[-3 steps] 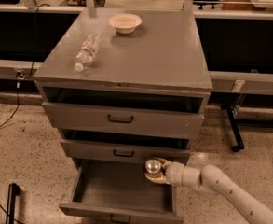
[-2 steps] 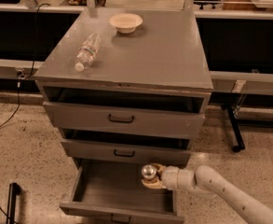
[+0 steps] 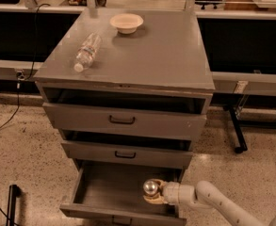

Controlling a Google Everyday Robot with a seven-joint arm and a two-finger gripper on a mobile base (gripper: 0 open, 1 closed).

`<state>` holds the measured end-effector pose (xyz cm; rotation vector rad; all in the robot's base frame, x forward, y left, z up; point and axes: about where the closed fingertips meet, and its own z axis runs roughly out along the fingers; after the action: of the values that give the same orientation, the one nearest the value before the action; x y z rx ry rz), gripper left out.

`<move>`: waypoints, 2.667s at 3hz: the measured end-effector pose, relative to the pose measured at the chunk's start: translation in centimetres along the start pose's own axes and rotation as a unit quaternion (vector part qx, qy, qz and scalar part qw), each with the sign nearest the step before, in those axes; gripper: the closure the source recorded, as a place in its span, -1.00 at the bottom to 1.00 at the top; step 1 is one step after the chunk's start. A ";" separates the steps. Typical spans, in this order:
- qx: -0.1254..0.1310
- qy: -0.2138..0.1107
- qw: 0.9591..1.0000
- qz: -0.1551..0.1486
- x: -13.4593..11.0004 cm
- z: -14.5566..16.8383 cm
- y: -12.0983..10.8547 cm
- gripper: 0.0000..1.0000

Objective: Place orange can into bottom drawer

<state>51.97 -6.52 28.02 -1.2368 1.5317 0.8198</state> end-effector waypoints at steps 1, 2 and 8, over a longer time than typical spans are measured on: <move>-0.002 -0.003 1.000 0.002 0.2 0.3 0.2 0.49; -0.004 -0.004 1.000 0.003 0.1 0.5 0.4 0.00; -0.020 -0.058 0.998 -0.029 -2.0 -1.8 2.3 -1.00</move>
Offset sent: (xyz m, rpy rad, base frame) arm -0.0017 0.0023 -0.0033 0.0071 0.0044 0.0026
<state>49.32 -6.96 30.32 -1.2355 1.3861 0.8712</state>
